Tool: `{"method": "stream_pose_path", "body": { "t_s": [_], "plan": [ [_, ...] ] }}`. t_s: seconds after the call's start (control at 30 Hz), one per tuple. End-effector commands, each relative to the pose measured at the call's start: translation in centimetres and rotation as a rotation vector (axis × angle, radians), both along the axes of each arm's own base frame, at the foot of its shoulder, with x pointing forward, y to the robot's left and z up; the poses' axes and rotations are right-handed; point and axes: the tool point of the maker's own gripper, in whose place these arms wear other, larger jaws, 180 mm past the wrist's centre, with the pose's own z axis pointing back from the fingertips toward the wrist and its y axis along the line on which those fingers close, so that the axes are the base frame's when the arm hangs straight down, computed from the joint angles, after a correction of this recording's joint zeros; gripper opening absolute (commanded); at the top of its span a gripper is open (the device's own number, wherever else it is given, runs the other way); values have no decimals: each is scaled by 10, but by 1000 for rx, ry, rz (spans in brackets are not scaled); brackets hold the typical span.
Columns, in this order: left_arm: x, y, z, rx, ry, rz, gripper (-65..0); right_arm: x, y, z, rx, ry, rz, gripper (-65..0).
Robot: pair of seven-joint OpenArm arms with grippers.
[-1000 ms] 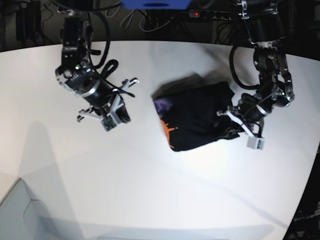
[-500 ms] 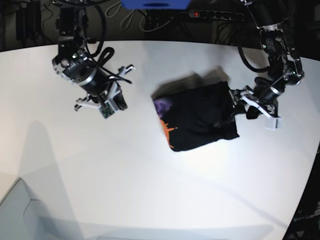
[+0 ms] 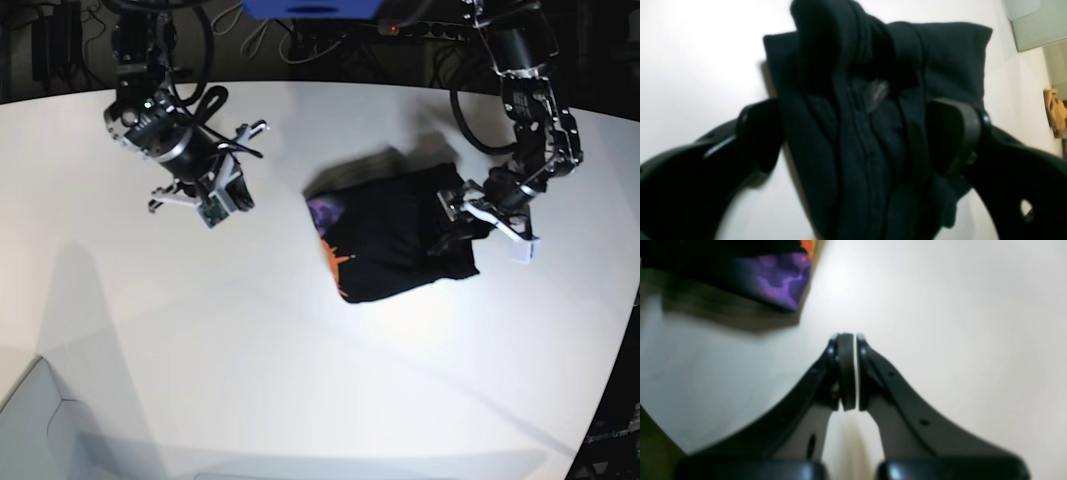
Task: Layout the t-shirt on the table in an organized manner, then fold the t-shirt properly
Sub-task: 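Grasp the bundle edge with the left gripper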
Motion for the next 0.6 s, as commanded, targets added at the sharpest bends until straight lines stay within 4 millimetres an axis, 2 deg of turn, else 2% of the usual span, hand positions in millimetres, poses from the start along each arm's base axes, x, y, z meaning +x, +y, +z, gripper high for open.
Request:
{"method": "stream_pose_path", "body": {
  "t_s": [0.0,0.1,0.33,0.47,0.53,0.57],
  "plan": [
    [2,-3,-1,9,10,0,0,6,3,14,20,-49,8,-650],
    [-3,-5,-19,18,89,44,0,6,3,14,20,-49,8,-650],
    [-12,-15,-45,-19,186,63,0,6,1,13,19,-48,4,-650],
    [-10,-32,-52,-19,205,8,0,8,-13,13,10,-49,-35,-650],
    [-13,-31,-59,-17,229,-2,-1,9,-16,13,8,-49,-43,-650],
    [-11,-33,-60,-22,233,-5,-58,9,-17,13,6,-49,-47,-650]
  ]
}}
